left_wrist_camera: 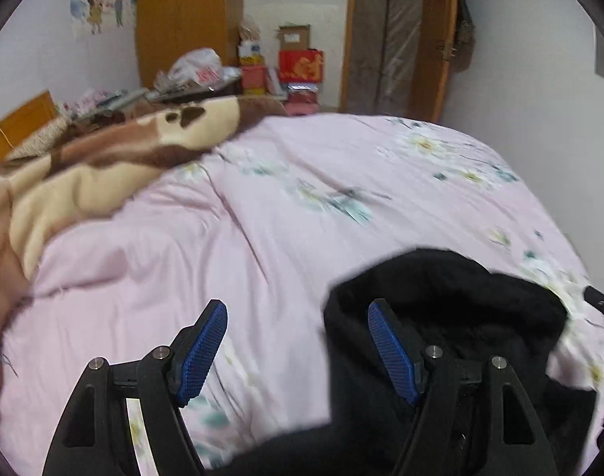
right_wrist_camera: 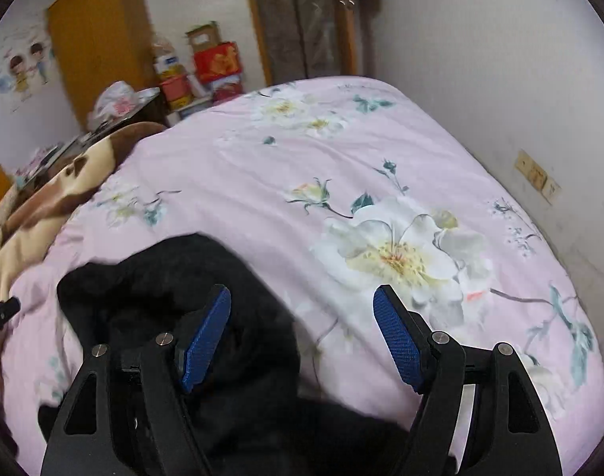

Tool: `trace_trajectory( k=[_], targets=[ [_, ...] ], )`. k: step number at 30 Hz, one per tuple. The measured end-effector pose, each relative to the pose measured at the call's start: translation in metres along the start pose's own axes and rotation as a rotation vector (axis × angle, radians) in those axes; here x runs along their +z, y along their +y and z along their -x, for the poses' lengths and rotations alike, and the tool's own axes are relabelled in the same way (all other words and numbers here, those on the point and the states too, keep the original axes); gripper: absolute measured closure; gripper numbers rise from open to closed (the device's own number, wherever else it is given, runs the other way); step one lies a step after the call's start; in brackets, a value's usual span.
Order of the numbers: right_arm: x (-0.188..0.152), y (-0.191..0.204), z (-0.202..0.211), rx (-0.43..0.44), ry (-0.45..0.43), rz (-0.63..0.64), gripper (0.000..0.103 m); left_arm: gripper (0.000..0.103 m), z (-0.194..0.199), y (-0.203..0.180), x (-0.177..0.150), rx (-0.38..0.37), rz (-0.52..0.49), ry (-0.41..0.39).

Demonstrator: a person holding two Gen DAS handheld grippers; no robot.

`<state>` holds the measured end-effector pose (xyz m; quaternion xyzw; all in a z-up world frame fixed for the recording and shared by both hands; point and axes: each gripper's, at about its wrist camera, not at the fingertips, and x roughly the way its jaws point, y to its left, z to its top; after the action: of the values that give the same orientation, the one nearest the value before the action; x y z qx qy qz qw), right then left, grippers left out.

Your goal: Fold large clothes

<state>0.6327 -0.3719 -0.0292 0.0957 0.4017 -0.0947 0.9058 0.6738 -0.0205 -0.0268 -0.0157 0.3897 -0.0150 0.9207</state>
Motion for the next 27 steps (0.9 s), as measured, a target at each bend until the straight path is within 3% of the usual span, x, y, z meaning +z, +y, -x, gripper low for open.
trace_trajectory(
  k=[3, 5, 7, 9, 13, 17, 21, 23, 27],
  targets=[
    [0.011, 0.007, -0.028, -0.110, 0.006, 0.084, 0.028, 0.030, -0.022, 0.001, 0.015, -0.049, 0.048, 0.029],
    [0.011, 0.002, -0.042, -0.100, 0.058, 0.095, 0.029, 0.030, -0.039, -0.004, 0.021, 0.000, 0.027, 0.023],
    [0.005, 0.002, -0.057, 0.001, 0.129, 0.089, 0.030, 0.030, -0.058, -0.007, 0.023, 0.007, 0.023, 0.069],
    [-0.002, 0.006, -0.060, 0.066, 0.151, 0.093, 0.040, 0.030, -0.074, -0.007, 0.019, -0.021, 0.038, 0.132],
    [-0.025, 0.024, -0.053, 0.249, 0.198, 0.223, 0.044, 0.030, -0.083, -0.010, -0.003, -0.008, -0.035, 0.172],
    [-0.051, 0.033, -0.059, 0.196, 0.247, 0.330, 0.045, 0.030, -0.092, -0.008, -0.032, 0.015, -0.079, 0.251],
    [-0.064, 0.028, -0.065, 0.143, 0.275, 0.326, 0.045, 0.030, -0.101, -0.015, -0.060, 0.061, -0.204, 0.345],
    [-0.059, 0.025, -0.060, 0.141, 0.266, 0.293, 0.045, 0.030, -0.089, -0.014, -0.058, -0.001, -0.196, 0.311],
    [-0.041, 0.022, -0.053, 0.143, 0.205, 0.260, 0.045, 0.029, -0.046, 0.000, -0.027, -0.177, -0.069, 0.133]
  ],
)
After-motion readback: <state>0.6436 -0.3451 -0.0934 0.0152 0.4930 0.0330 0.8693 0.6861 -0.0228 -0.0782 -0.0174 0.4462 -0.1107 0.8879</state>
